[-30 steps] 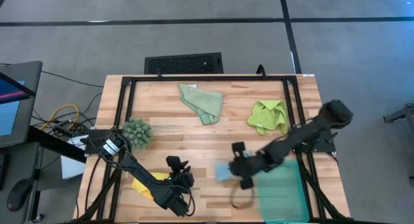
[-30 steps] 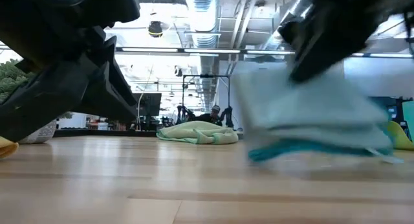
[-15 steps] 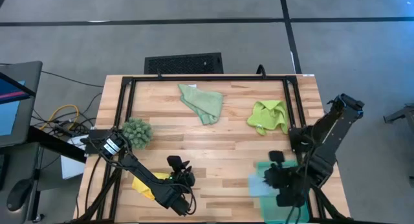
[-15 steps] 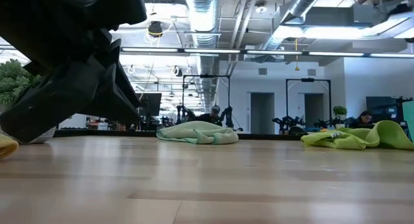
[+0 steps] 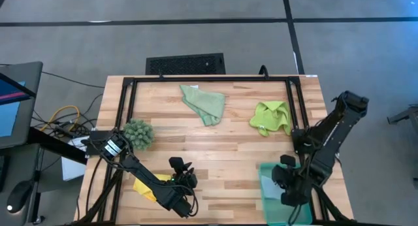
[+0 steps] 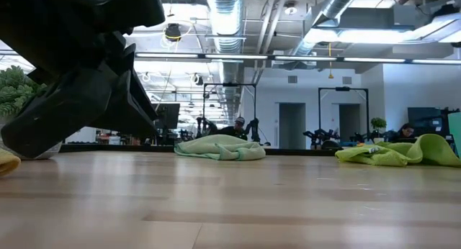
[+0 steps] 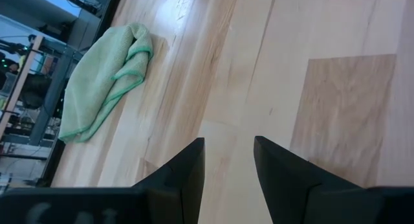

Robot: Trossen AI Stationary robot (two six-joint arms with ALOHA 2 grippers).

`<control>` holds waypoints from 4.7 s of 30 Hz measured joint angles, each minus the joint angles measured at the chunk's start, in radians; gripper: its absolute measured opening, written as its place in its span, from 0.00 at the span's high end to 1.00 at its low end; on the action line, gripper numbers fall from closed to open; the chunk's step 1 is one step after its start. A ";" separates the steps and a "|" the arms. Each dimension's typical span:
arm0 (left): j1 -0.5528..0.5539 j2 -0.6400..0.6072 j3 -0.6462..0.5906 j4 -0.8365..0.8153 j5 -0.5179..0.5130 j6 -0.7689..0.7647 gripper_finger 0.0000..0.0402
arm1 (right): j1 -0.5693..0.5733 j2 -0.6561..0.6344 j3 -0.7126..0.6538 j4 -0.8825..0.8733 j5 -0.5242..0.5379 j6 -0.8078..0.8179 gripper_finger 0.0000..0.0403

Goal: Fold microfiber towels
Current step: Put the folded blue microfiber cloth into the green bin

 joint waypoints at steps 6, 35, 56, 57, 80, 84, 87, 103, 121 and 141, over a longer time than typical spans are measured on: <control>0.000 0.000 0.000 0.007 0.000 0.000 0.68 | -0.071 -0.059 -0.185 0.096 -0.023 0.020 0.92; 0.002 0.000 0.000 0.050 0.000 0.034 0.68 | -0.247 -0.073 -0.182 0.006 -0.133 -0.061 0.55; 0.013 0.000 0.000 0.077 0.002 0.051 0.68 | -0.217 -0.062 -0.342 0.063 -0.215 0.111 0.87; 0.015 0.000 0.000 0.078 0.007 0.051 0.68 | -0.222 -0.062 -0.334 0.062 -0.228 0.093 0.86; 0.017 0.000 0.000 0.098 0.027 0.071 0.68 | -0.141 -0.061 -0.367 0.074 -0.312 0.302 0.97; 0.017 0.000 0.000 0.098 0.027 0.071 0.68 | -0.166 -0.062 -0.376 0.079 -0.312 0.295 0.92; 0.017 0.000 0.000 0.098 0.027 0.071 0.68 | -0.177 -0.064 -0.348 0.058 -0.329 0.268 0.92; 0.017 0.000 0.000 0.098 0.027 0.071 0.68 | -0.166 0.031 -0.298 -0.142 -0.335 0.378 0.96; 0.017 0.000 0.000 0.102 0.027 0.071 0.68 | -0.146 0.040 -0.106 -0.183 -0.209 0.233 0.95; 0.020 0.000 0.000 0.117 0.028 0.079 0.68 | -0.232 0.050 -0.190 0.155 -0.232 -0.016 0.94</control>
